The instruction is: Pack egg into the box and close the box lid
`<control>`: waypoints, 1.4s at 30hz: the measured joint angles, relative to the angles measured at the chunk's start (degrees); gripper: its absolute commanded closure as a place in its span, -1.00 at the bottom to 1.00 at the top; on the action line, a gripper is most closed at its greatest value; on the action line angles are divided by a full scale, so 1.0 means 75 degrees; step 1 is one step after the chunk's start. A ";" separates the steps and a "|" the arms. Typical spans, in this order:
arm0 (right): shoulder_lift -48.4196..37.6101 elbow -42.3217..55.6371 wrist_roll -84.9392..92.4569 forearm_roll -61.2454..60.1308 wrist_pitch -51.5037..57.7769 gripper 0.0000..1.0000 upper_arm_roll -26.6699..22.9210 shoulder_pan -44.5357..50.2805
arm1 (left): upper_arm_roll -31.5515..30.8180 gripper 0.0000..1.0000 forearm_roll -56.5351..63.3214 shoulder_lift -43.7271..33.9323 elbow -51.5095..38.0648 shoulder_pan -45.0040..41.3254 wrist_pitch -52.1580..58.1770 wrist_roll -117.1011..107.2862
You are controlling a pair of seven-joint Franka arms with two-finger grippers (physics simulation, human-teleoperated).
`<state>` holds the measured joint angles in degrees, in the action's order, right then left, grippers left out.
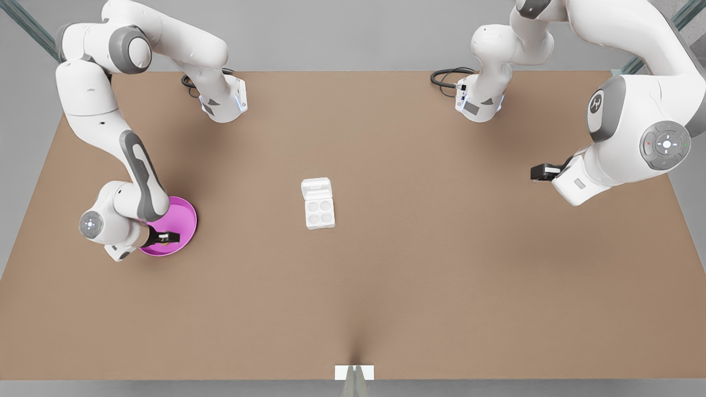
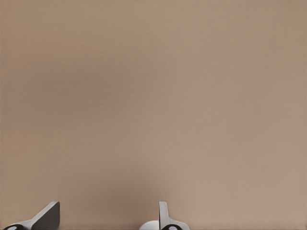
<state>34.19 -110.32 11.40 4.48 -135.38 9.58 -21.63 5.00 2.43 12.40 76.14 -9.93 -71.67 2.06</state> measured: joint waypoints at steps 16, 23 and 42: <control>0.0016 0.0010 -0.0712 0.0167 0.0332 0.21 0.0008 -0.0018 | 0.0000 -1.00 0.0000 0.0000 0.0046 0.0010 0.0133 -0.0004; -0.0373 0.0863 -0.0816 0.0194 0.1125 0.21 0.0689 -0.0050 | 0.0000 -1.00 0.0000 -0.0015 0.0047 0.0000 0.0162 -0.0005; 0.0965 0.4102 -0.2669 -0.1113 0.2034 0.21 0.0901 0.4347 | 0.0023 -1.00 0.0000 0.0008 0.0219 0.0012 0.0170 -0.0008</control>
<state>41.43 -79.55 -8.61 -3.86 -120.13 16.34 10.97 5.17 2.43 12.46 77.78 -9.85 -70.39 2.01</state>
